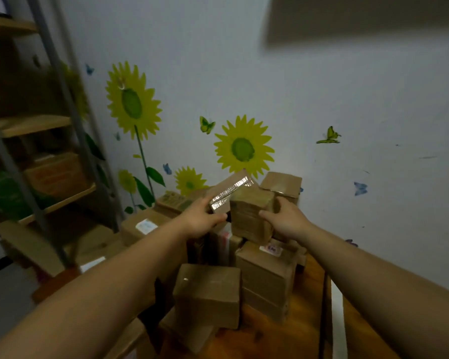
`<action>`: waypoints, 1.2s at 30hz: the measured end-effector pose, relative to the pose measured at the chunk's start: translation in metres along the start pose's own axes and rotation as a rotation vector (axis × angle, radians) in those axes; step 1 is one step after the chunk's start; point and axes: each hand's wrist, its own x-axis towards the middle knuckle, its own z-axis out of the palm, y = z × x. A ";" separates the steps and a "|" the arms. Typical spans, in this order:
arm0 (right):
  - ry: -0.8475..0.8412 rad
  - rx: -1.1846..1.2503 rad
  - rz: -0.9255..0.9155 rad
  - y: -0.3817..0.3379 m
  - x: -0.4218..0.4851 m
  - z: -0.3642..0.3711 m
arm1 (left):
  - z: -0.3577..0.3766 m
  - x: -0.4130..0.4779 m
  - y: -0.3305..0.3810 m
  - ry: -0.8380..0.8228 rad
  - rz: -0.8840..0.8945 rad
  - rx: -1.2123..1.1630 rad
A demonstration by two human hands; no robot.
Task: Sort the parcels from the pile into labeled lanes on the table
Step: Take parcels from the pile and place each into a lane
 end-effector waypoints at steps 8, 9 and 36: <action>0.006 0.217 0.228 0.012 0.070 0.015 | 0.036 0.120 -0.001 -0.065 -0.088 -0.146; -0.004 0.223 0.246 0.016 0.075 0.018 | 0.040 0.127 0.000 -0.090 -0.109 -0.167; 0.375 0.550 0.084 -0.065 -0.124 0.057 | 0.003 -0.034 -0.050 -0.288 0.156 -0.934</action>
